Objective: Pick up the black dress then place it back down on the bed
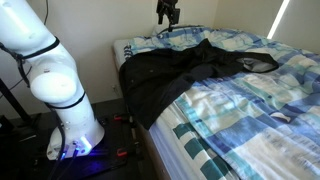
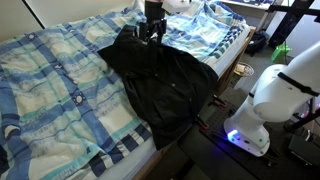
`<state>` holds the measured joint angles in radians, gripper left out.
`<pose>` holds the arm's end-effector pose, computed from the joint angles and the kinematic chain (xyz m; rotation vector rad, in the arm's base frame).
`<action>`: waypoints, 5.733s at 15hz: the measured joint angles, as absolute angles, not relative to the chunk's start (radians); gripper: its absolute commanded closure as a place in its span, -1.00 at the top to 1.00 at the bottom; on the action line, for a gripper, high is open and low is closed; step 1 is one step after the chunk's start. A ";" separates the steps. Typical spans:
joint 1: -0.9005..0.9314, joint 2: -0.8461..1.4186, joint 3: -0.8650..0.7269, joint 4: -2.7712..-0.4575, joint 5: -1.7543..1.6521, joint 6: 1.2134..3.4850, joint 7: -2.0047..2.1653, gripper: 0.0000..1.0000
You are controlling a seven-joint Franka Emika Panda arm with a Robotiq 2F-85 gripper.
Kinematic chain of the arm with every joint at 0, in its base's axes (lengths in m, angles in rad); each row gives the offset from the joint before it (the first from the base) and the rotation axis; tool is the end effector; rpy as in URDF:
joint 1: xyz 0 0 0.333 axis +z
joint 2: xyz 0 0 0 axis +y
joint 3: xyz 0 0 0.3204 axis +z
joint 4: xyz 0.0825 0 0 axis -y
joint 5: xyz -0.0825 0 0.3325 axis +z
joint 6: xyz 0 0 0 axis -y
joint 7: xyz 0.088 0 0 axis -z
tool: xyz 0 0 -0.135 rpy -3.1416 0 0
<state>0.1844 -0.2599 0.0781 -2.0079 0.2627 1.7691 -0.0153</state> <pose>0.4076 0.1439 0.5562 -2.8843 -0.3274 0.0124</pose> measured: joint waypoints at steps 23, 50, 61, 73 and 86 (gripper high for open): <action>-0.018 -0.090 -0.107 -2.002 0.401 1.742 -0.534 1.00; -0.051 0.141 -0.089 -1.936 0.411 1.964 -0.940 1.00; -0.085 0.225 -0.028 -1.830 0.484 1.964 -0.947 -0.75; -0.129 0.144 -0.017 -1.801 0.739 1.963 -1.222 -0.97; -0.093 -0.049 -0.017 -1.854 0.762 2.081 -1.490 -0.97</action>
<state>-0.0934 -0.0489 -0.0173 -1.8538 0.7625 2.0807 -1.4903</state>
